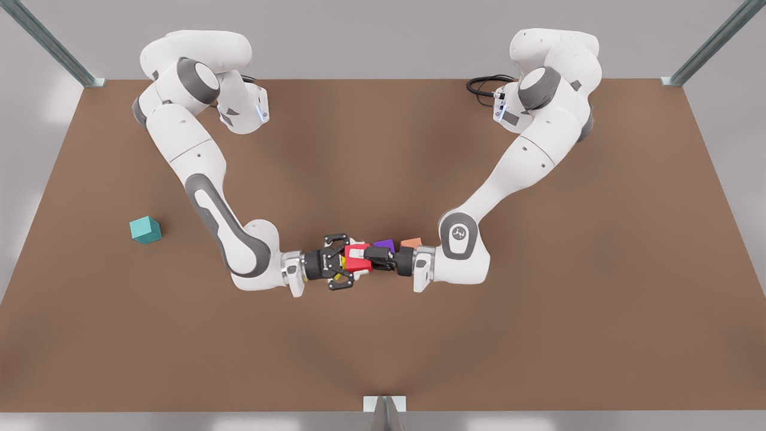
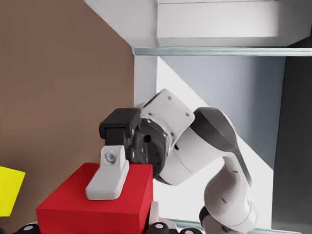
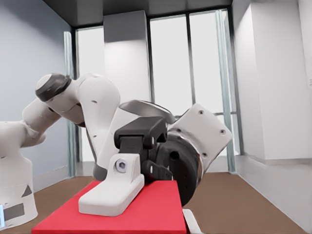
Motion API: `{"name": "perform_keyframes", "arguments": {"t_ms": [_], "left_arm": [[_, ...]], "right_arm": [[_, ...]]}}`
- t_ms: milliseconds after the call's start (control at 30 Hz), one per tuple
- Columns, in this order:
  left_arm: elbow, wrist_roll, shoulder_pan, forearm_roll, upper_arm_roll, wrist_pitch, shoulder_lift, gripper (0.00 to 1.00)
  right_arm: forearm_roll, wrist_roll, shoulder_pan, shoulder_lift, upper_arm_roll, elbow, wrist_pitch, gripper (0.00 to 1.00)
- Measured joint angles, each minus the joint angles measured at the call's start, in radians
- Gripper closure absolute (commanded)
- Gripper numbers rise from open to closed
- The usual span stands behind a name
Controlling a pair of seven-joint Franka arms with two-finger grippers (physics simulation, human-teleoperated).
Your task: Pick up red wooden cube and pass to hand red wooden cube and place in blue wooden cube
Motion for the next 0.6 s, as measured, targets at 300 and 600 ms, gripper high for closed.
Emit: {"name": "perform_keyframes", "arguments": {"t_ms": [300, 600], "left_arm": [[-0.007, 0.025, 0.003, -0.024, 0.0, -0.008, 0.0, 0.0], [-0.005, 0.022, 0.22, 0.227, -0.003, -0.19, -0.016, 0.0]], "right_arm": [[-0.001, -0.009, -0.002, 0.0, 0.0, 0.002, 0.013, 0.4], [-0.055, -0.013, -0.075, -0.004, -0.01, -0.003, -0.002, 0.4]]}}
